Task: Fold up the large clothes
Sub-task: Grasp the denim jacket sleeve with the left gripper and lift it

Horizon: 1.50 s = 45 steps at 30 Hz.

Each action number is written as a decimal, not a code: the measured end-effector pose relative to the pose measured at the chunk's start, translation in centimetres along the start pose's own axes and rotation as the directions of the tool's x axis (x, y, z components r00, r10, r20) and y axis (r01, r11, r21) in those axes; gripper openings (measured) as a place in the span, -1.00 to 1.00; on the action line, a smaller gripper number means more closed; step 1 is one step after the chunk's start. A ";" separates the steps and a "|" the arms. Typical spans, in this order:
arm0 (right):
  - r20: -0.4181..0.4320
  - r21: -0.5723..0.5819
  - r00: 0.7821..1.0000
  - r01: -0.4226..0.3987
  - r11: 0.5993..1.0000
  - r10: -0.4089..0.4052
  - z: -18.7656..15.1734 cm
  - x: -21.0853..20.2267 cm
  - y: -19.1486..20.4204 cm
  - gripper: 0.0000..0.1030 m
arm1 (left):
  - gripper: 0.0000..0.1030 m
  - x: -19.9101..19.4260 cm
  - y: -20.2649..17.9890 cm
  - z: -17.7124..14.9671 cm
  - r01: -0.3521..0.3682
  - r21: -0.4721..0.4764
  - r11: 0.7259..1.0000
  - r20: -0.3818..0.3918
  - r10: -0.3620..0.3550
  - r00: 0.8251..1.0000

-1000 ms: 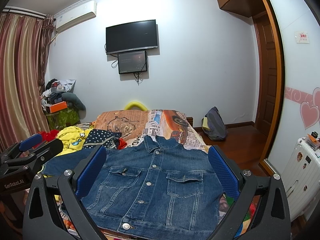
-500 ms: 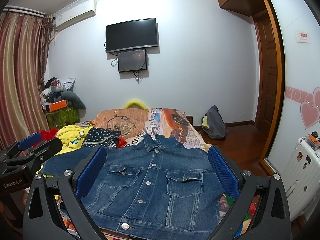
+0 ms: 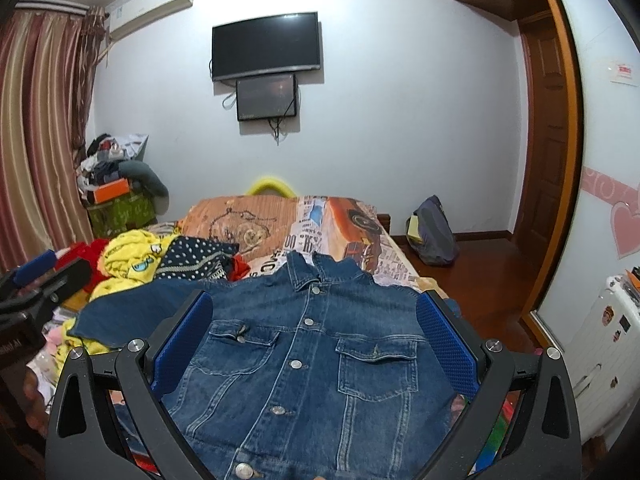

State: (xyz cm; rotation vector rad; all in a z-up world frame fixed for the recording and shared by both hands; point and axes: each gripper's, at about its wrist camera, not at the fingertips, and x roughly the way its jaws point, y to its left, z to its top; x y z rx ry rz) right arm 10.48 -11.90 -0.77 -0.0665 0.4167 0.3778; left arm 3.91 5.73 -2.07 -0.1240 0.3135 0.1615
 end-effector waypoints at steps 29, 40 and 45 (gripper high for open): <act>-0.497 -0.037 0.864 -0.112 0.993 0.079 -3.6 19.2 1.7 0.96 | 0.91 16.2 35.1 -18.6 -0.301 -0.696 0.652 -0.492 -0.128 0.861; -0.558 -0.031 0.826 -0.107 0.994 0.072 -4.4 20.8 1.6 0.96 | 0.54 20.3 39.6 -21.4 -0.361 -0.740 0.568 -0.504 -0.113 0.856; -0.568 -0.019 0.820 -0.103 0.994 0.074 -4.6 20.9 1.5 0.96 | 0.07 21.1 39.4 -20.7 -0.433 -0.638 0.637 -0.568 -0.011 0.823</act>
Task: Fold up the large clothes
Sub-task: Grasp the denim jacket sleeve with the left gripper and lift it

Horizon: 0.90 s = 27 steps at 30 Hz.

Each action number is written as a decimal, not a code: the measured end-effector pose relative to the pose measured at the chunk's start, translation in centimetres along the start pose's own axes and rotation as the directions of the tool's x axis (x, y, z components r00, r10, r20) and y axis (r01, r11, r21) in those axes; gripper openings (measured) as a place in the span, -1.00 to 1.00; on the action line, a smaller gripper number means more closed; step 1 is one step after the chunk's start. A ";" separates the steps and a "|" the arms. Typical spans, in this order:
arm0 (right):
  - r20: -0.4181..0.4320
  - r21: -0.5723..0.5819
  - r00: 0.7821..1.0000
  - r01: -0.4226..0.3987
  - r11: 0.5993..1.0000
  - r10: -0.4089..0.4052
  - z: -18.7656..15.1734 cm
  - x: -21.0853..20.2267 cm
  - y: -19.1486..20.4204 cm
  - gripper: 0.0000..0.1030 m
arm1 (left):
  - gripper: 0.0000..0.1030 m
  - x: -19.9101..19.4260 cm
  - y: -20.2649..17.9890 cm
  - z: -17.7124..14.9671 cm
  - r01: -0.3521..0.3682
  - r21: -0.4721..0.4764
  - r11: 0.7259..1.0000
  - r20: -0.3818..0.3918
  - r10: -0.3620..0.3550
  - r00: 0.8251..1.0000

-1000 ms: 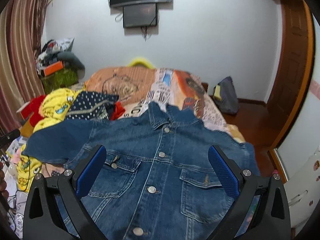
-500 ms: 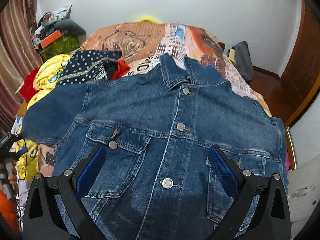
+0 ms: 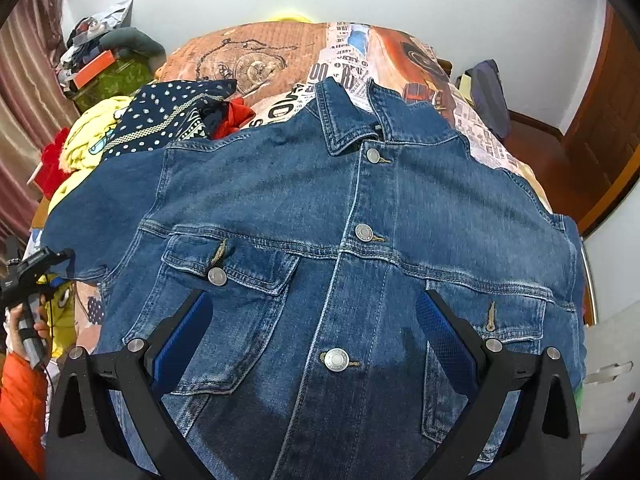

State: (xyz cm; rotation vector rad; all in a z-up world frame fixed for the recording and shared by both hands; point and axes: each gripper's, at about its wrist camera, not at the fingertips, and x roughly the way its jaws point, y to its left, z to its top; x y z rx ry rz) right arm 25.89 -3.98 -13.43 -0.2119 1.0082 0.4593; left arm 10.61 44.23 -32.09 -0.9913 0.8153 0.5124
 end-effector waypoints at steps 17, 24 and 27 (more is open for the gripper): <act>0.084 0.010 0.994 -0.069 0.998 0.068 0.3 -2.9 -0.7 0.96 | -0.78 -12.7 -14.0 0.5 -0.106 0.361 0.926 0.326 -0.019 0.945; 0.146 0.035 0.986 -0.084 0.996 0.078 0.3 -4.8 -2.8 0.96 | -0.80 -16.7 -25.5 -0.6 0.056 0.522 0.851 0.321 -0.258 0.911; 0.168 0.063 0.983 -0.087 0.994 0.075 0.2 -5.4 -4.3 0.96 | -0.80 -17.4 -30.7 -1.9 0.125 0.589 0.798 0.277 -0.345 0.897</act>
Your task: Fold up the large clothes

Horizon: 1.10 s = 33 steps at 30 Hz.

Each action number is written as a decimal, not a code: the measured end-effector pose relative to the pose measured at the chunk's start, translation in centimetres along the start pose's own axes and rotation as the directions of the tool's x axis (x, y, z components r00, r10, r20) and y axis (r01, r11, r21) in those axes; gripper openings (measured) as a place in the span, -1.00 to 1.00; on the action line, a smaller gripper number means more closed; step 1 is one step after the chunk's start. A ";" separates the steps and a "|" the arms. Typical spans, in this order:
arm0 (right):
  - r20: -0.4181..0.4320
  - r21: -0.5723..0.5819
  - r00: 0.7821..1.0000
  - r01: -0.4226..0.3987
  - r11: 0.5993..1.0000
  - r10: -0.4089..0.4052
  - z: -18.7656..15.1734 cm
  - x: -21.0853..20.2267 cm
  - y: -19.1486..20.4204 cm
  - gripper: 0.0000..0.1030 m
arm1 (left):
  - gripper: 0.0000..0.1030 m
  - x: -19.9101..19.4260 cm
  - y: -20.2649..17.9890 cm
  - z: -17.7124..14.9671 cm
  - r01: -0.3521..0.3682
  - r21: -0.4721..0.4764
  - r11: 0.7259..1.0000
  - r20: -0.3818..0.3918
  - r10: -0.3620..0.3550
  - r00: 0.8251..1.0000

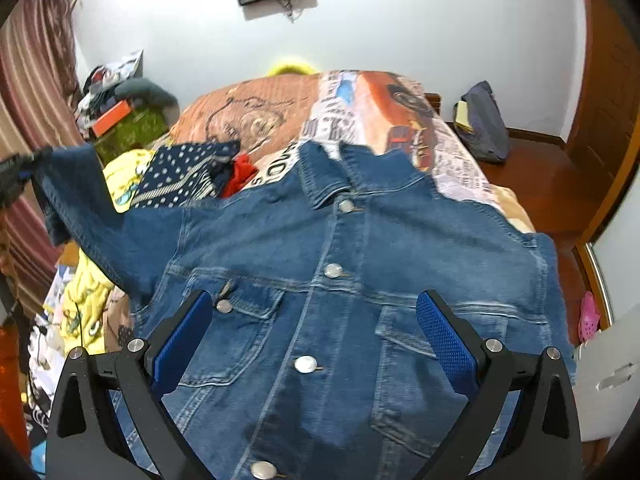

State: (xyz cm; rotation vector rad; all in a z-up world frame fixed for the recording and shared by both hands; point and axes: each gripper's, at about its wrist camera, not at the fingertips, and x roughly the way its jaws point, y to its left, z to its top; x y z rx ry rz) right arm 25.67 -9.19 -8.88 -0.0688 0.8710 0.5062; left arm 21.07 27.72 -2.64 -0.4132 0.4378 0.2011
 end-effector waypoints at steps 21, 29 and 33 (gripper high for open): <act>-0.015 0.099 0.980 0.197 0.975 -0.196 -1.6 -3.4 -11.4 0.96 | -0.81 16.0 -24.0 -16.9 0.322 0.329 0.888 -0.571 -0.084 0.817; -0.103 0.013 0.970 0.221 0.975 -0.218 -3.0 -1.0 -11.6 0.96 | -0.57 16.1 -26.0 -23.8 0.400 0.443 0.802 -0.670 -0.001 0.743; -0.104 -0.012 0.972 0.209 0.978 -0.209 -2.7 -1.1 -10.7 0.96 | -0.02 14.3 -26.1 -25.2 0.423 0.466 0.777 -0.681 0.010 0.732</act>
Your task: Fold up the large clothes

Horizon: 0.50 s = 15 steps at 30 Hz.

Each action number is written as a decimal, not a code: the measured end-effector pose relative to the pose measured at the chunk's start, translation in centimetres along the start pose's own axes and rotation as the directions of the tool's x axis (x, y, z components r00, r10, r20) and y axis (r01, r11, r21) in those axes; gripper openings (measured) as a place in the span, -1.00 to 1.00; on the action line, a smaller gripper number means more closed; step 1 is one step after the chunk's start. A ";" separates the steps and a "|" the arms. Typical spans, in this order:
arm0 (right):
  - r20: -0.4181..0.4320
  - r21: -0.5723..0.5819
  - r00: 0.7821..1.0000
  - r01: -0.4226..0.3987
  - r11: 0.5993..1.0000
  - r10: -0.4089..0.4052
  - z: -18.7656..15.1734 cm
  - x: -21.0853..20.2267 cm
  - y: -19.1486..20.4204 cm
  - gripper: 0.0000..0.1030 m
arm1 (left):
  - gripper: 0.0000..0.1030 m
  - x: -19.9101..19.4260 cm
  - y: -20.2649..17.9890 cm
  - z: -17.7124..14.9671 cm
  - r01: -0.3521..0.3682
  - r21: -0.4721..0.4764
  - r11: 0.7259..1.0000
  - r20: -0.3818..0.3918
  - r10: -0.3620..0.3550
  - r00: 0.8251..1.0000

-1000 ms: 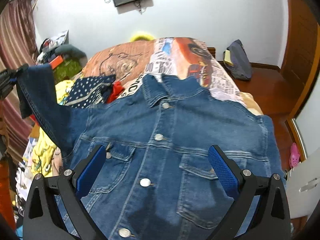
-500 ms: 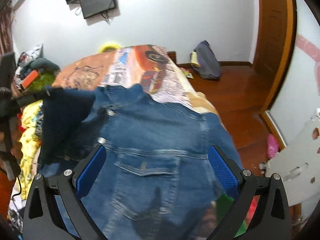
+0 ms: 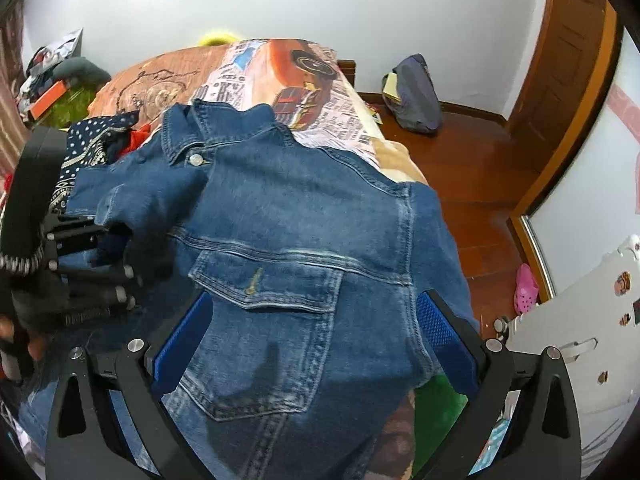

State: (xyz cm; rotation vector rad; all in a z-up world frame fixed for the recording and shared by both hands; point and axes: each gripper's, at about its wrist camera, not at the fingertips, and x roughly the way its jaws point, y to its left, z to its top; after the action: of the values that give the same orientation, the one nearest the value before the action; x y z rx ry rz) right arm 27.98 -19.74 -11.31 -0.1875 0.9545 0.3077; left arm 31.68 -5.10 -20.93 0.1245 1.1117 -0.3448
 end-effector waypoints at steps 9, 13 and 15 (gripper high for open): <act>0.059 -0.129 0.998 -0.019 0.991 0.027 2.2 -1.3 4.5 0.96 | 0.31 -8.1 4.5 -2.8 -0.040 -0.085 0.996 0.160 0.053 0.986; 0.066 -0.230 0.997 -0.025 0.973 0.042 3.1 -1.0 8.1 0.96 | 0.39 -11.5 8.6 -4.3 -0.111 -0.159 0.981 0.218 0.145 0.965; 0.062 -0.296 0.997 -0.025 0.955 0.045 3.2 -0.7 10.3 0.96 | 0.39 -12.4 10.8 -5.4 -0.134 -0.207 0.969 0.220 0.179 0.959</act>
State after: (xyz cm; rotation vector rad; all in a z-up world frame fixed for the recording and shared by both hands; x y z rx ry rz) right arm 26.62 -9.25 -9.19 -0.4312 0.8420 0.4872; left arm 25.68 9.07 -13.00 0.0013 0.8850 -0.1057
